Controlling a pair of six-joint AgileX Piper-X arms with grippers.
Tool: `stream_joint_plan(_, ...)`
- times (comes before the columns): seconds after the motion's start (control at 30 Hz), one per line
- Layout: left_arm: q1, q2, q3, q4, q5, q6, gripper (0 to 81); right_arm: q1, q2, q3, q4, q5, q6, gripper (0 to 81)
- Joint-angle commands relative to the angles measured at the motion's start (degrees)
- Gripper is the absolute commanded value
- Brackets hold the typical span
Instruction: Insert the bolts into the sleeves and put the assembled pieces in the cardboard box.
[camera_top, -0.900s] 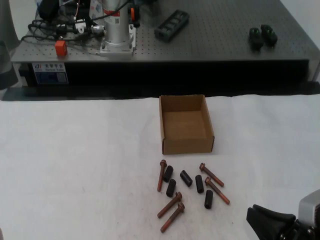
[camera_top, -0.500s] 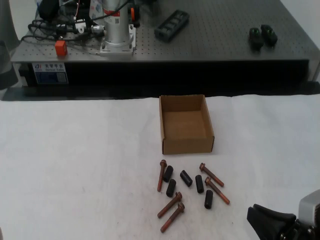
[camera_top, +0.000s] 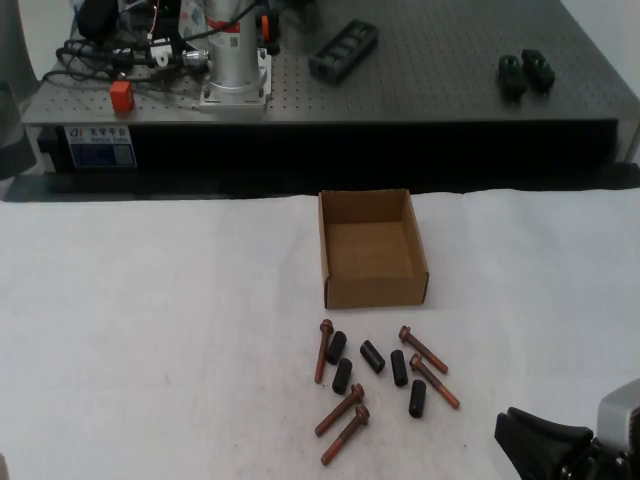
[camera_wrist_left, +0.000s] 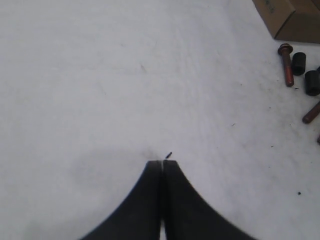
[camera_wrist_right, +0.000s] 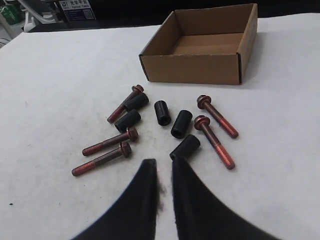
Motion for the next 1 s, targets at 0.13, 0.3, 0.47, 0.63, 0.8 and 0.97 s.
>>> stream_joint_plan(0.13,0.14,-0.40,0.02,-3.84,-0.12,-6.20,0.7,0.19,-0.48,-0.69,-3.82,-0.71,4.04,9.5)
stream_joint_plan(0.3,0.14,0.10,0.02,-21.41,7.97,0.59,0.6,0.19,0.72,-5.48,-2.09,-3.96,6.22,9.9)
stream_joint_plan(0.47,0.14,7.06,-0.13,-28.44,10.85,6.42,17.2,-0.35,12.89,-19.68,15.35,-1.67,-0.33,21.1)
stream_joint_plan(0.63,0.14,21.55,-2.59,-30.26,14.81,7.19,34.9,-1.39,33.04,-33.95,28.35,-1.67,-11.24,25.0)
stream_joint_plan(0.8,0.14,35.49,-9.71,-30.26,19.69,14.19,29.7,-2.03,53.81,-49.15,36.01,2.86,-18.57,25.0)
stream_joint_plan(0.97,0.14,45.64,-15.93,-30.26,22.89,14.49,28.2,-3.08,68.58,-63.39,42.26,6.15,-23.61,25.0)
